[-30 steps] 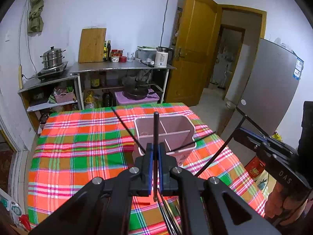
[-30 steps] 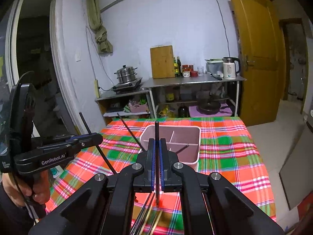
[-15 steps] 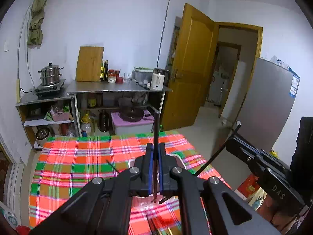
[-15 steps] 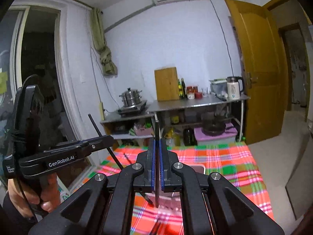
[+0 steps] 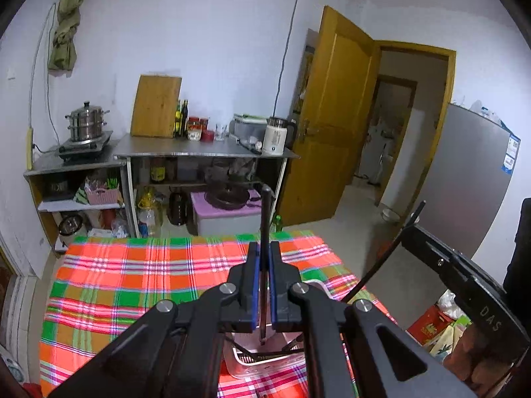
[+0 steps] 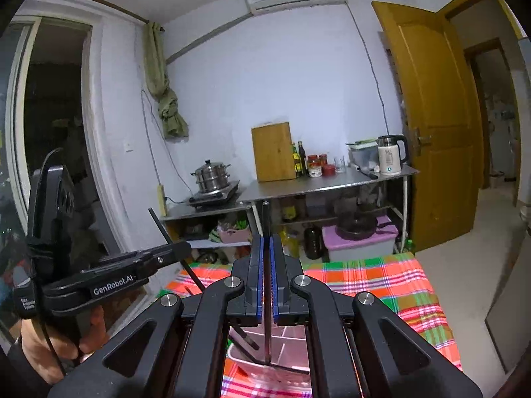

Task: Organize utensils
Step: 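Raise both chopsticks over the pink basket and open both tools to release them, then lower both open tools back to the chopsticks on the cloth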

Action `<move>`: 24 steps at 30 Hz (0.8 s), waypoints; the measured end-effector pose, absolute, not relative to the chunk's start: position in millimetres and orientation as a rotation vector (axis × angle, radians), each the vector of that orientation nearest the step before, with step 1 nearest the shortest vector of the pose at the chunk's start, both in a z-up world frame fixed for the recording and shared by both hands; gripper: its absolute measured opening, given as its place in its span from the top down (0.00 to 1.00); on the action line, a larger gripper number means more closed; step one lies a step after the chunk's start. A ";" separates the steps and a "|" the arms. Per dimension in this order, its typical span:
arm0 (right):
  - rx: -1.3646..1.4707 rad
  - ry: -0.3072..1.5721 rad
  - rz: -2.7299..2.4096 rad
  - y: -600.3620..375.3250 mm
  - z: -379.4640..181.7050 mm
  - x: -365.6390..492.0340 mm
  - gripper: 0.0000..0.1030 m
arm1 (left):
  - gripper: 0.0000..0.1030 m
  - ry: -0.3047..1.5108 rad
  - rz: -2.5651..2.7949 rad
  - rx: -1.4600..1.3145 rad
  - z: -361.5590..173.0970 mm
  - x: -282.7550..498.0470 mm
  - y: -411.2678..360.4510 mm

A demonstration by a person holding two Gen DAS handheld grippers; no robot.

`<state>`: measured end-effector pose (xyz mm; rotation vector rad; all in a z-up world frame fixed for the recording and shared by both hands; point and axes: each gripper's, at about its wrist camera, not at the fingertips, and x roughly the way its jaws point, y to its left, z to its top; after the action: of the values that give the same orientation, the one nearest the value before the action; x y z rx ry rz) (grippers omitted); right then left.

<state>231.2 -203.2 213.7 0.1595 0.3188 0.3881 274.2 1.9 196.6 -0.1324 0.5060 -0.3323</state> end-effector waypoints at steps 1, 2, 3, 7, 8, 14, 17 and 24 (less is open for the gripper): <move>0.161 0.325 0.387 -203.4 209.9 232.9 0.97 | 0.95 0.514 -0.334 -0.132 191.5 276.3 1.1; 0.162 0.337 0.386 -203.3 204.5 235.9 0.97 | 0.95 0.525 -0.334 -0.131 185.6 278.6 0.5; 0.163 0.349 0.383 -203.5 199.7 238.1 0.97 | 0.95 0.534 -0.333 -0.130 180.8 280.6 0.3; 0.168 0.392 0.380 -204.3 182.5 245.1 0.97 | 0.95 0.554 -0.343 -0.133 165.7 282.5 -0.8; 0.170 0.402 0.384 -203.7 178.8 245.9 0.97 | 0.95 0.558 -0.348 -0.131 163.3 282.3 -1.3; 0.178 0.451 0.411 -204.1 165.7 248.2 0.96 | 0.92 0.561 -0.356 -0.128 156.4 276.3 -2.1; 0.175 0.449 0.408 -205.0 165.8 243.6 0.90 | 0.83 0.544 -0.364 -0.133 159.2 269.9 -0.6; 0.183 0.432 0.396 -215.4 170.9 219.8 0.89 | 0.82 0.508 -0.358 -0.138 169.8 246.5 5.4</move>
<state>219.8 -215.4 170.9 0.1827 0.4316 0.3963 246.5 5.4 169.8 -0.1379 0.5082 -0.3576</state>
